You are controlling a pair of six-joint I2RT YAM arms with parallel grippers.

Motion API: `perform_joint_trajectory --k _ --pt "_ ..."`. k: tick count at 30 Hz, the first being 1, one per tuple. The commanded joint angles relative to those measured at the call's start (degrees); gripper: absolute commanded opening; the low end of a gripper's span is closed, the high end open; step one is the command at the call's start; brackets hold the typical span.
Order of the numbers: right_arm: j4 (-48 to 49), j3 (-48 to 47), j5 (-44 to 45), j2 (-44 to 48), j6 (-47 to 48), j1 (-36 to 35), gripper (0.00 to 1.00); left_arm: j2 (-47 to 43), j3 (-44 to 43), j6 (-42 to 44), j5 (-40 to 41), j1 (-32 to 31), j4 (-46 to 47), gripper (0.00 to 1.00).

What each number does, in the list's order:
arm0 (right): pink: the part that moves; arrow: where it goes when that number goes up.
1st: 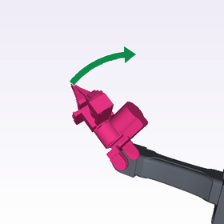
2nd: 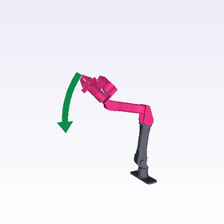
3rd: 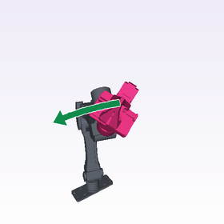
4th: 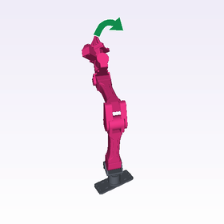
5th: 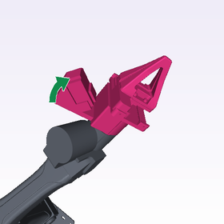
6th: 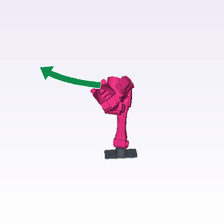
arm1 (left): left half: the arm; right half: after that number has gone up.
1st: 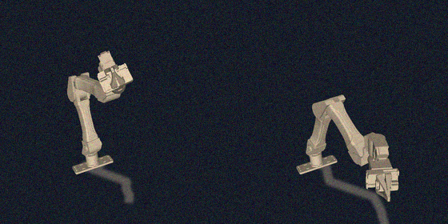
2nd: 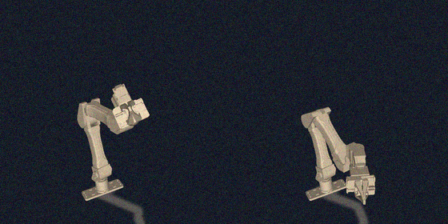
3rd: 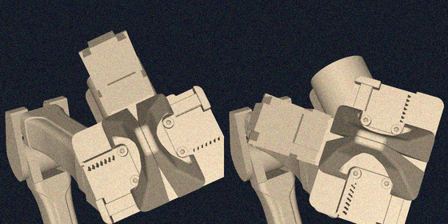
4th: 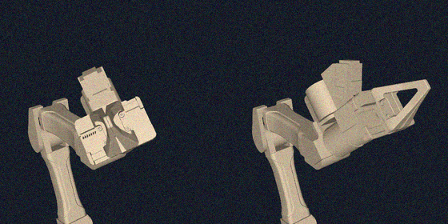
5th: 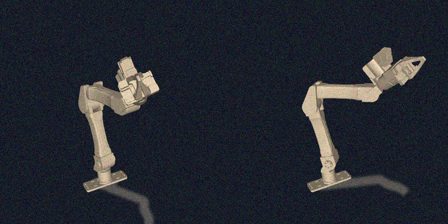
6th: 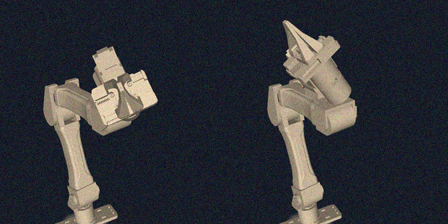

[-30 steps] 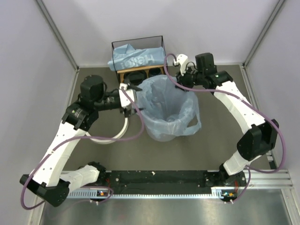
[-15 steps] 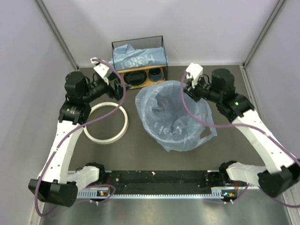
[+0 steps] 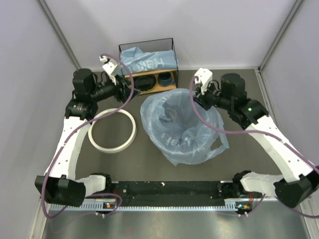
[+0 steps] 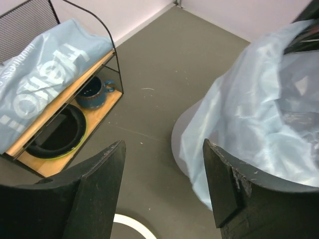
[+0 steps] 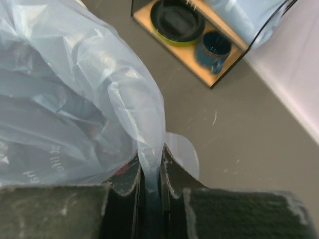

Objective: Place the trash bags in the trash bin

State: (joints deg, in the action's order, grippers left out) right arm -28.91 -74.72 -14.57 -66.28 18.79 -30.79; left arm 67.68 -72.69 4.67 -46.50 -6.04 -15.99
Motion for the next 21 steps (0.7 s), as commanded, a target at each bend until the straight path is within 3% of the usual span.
perform_joint_trajectory --k 1,10,11,12,14,18,21 --pt "-3.6 -6.0 -11.3 -3.7 1.2 3.1 0.00 1.6 -4.4 3.0 -5.4 0.2 -5.4 0.69" --pt "-19.8 -25.3 -31.7 -22.7 14.4 9.1 0.00 1.4 -3.0 2.8 -6.4 0.2 -7.0 0.69" --pt "-20.9 -26.0 -32.5 -23.3 15.7 9.2 0.06 1.4 -3.1 3.2 -6.3 0.2 -7.6 0.69" --pt "-21.4 -26.6 -33.1 -23.9 16.6 9.2 0.19 1.5 -3.2 3.5 -6.3 0.2 -8.1 0.69" --pt "-21.5 -27.3 -33.2 -24.6 17.2 9.2 0.54 1.4 -3.5 4.3 -6.2 0.2 -9.3 0.70" --pt "-21.5 -33.0 -29.3 -26.0 14.4 9.4 0.72 1.1 -3.1 3.9 -5.4 0.2 -9.3 0.70" --pt "-21.5 -36.9 -25.8 -26.2 10.7 9.5 0.79 1.0 -2.6 3.2 -4.5 0.3 -8.1 0.70"
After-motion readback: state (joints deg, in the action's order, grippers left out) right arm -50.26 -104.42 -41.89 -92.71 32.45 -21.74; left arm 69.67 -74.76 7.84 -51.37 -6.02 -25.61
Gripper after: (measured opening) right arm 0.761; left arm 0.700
